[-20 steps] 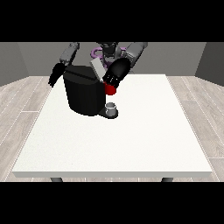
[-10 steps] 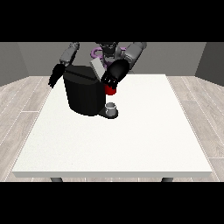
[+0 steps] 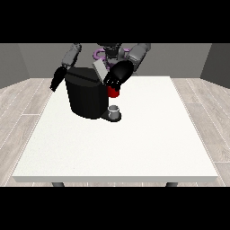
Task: Insert the coffee pod into the coffee machine and close the lid
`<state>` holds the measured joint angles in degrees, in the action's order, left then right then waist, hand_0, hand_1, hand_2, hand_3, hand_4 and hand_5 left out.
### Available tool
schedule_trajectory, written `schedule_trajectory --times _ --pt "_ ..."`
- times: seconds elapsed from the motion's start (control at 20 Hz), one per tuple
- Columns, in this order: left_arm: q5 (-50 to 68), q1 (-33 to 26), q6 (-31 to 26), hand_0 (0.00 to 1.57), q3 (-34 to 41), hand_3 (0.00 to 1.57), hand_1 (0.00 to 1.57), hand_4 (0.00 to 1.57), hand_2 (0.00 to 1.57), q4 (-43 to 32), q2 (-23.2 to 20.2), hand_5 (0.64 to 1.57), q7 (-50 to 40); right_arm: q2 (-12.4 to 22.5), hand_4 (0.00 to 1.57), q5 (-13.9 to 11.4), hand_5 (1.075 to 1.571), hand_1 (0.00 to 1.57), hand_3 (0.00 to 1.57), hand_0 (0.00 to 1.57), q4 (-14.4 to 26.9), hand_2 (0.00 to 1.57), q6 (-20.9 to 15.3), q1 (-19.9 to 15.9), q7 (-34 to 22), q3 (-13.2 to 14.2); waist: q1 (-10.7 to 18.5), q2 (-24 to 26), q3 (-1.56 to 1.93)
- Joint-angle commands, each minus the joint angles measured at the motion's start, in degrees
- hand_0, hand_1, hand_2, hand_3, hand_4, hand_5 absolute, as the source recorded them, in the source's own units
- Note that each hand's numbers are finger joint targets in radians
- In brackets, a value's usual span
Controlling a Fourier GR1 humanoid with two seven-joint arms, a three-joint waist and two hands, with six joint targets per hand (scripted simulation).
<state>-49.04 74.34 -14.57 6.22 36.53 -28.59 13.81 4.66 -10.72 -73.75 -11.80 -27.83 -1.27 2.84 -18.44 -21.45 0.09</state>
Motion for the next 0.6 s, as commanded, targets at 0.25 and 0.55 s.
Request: schedule_trajectory --times 0.25,0.55 --pt "-3.2 0.1 4.6 0.74 -1.2 0.65 0.74 0.0 0.87 -0.2 -1.9 1.571 2.8 1.4 0.09 0.7 1.571 0.0 0.0 0.0 -0.4 0.0 0.5 -2.0 -0.3 1.5 -0.7 -2.3 -0.07" --pt "-4.8 0.6 6.2 0.0 -1.2 0.46 0.0 0.0 0.59 -1.2 -2.5 1.571 1.6 0.9 0.15 -1.2 1.571 0.0 0.0 0.0 0.0 0.0 -0.3 -2.8 -0.9 -0.1 -0.4 -2.8 -0.08"
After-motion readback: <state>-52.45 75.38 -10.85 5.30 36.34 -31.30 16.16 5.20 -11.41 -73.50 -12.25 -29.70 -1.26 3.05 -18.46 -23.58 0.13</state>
